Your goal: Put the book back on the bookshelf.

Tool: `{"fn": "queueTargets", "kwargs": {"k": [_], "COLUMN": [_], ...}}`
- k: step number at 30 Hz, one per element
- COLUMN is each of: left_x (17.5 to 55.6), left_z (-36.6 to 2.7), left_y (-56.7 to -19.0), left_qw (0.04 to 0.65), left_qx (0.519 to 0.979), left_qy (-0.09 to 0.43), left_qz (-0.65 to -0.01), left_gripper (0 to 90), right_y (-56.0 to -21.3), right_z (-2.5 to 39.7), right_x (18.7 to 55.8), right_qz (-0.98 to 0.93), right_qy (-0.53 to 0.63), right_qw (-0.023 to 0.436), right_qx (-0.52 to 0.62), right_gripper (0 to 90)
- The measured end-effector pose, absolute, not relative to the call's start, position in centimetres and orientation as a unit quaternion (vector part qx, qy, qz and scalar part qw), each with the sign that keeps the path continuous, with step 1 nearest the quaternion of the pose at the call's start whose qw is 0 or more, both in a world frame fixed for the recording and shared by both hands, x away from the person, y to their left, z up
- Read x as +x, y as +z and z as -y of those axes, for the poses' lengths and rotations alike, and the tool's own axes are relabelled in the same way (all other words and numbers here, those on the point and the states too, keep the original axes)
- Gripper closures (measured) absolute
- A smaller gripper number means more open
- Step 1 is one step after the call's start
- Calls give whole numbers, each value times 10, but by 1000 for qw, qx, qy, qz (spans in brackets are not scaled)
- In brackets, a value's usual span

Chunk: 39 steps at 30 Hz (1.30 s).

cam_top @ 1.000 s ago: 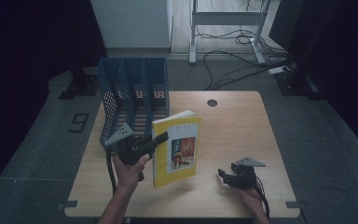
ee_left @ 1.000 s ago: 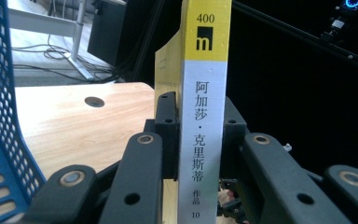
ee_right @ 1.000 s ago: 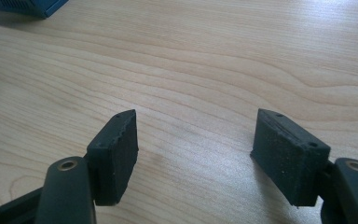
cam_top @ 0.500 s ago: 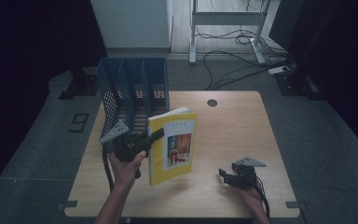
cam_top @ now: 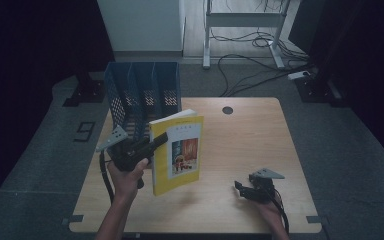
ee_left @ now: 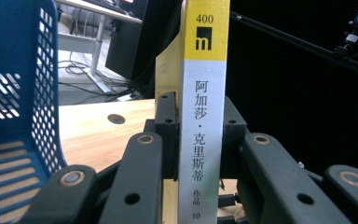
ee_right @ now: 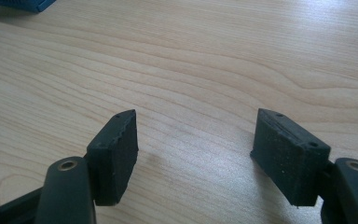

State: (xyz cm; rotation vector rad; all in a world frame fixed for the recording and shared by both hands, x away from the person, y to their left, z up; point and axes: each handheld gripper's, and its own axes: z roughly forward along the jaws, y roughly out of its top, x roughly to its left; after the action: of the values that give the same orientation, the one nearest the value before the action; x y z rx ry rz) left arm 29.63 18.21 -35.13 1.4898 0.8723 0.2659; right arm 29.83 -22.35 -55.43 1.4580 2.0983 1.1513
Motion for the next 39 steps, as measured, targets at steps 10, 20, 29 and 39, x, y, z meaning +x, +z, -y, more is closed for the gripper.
{"fn": "queueTargets", "kwargs": {"k": [10,20,29,39], "left_x": [299,302,306,313], "left_z": [-187,-197,-205,-212], "left_y": [-346,-340,-337,-337], "left_qw": [648,652,654,650], "left_qx": [646,634,624,616], "left_qy": [118,124,136,144], "left_qz": [-386,-396,-407,-420], "left_gripper": [755,755,755,755], "right_y": [-554,-554,-554,-555], "right_z": [223,223,224,227], "right_x": [298,299,299,301], "right_qz": [-739,-739,-739,-737], "right_qy": [405,404,404,412], "right_qw": [168,169,169,160], "right_qx": [512,512,511,511], "right_gripper": [296,294,291,289]}}
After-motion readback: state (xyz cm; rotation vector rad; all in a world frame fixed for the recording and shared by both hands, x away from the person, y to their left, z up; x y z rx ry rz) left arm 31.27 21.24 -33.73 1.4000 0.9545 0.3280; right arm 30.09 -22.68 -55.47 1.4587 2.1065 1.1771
